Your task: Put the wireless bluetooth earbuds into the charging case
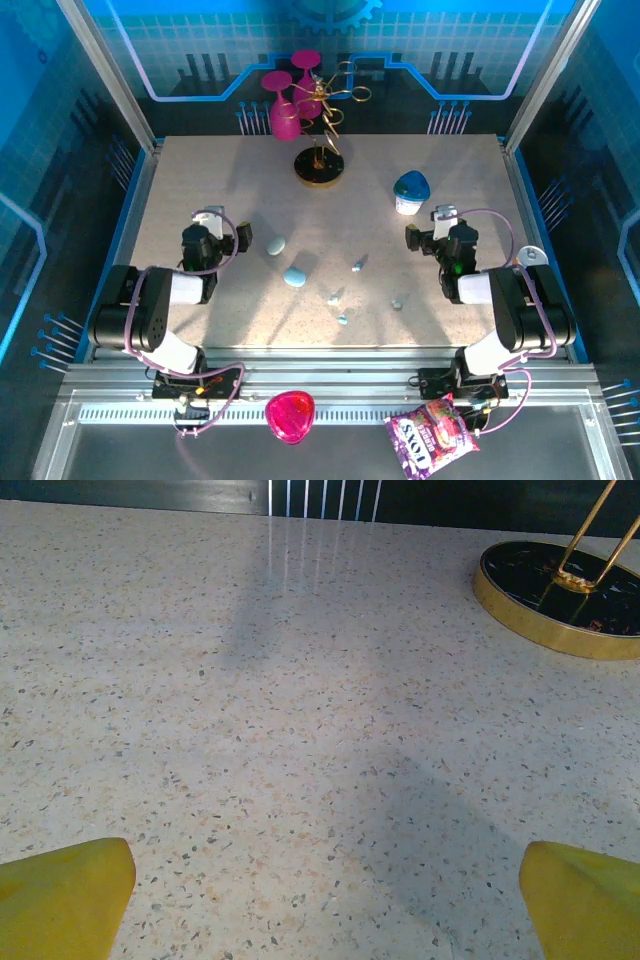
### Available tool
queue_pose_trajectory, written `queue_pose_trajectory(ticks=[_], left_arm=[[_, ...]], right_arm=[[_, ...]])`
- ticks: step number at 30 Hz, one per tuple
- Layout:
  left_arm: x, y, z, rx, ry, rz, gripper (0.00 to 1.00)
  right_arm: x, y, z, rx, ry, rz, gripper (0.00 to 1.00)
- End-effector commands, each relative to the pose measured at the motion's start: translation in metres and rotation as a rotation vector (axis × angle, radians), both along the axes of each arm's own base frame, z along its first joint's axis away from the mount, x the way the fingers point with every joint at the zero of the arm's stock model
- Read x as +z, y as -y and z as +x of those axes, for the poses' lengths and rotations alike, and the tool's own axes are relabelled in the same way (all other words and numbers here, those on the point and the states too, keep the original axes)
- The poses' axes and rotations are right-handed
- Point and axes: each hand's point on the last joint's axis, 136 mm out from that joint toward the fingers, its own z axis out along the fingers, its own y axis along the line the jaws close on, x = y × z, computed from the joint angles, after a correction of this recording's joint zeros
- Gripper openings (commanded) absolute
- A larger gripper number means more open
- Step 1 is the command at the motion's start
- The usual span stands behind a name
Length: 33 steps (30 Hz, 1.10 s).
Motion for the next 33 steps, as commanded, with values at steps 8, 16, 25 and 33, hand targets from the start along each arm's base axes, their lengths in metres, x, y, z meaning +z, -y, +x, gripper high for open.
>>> queue_pose_trajectory(ticks=[8,16,25,33], left_arm=[[0.0072,0.0018,0.0061,-0.015,0.023,-0.003,0.99],[0.0077,0.0016,0.0062,-0.014,0.025,-0.002,0.99],[0.0077,0.0016,0.0061,-0.014,0.026,-0.006,0.99],[0.0117,0.0053,0.0040,-0.039,0.039,0.000,0.99]], right_arm=[[0.0087,-0.0066,0.0068,0.031,0.025,-0.011,1.00],[0.0091,-0.0068,0.0072,0.032,0.025,-0.006,1.00],[0.0094,0.0003,0.0049,0.000,0.037,0.004,1.00],[0.0151,-0.0053,-0.0009,0.040,0.079,0.012,1.00]])
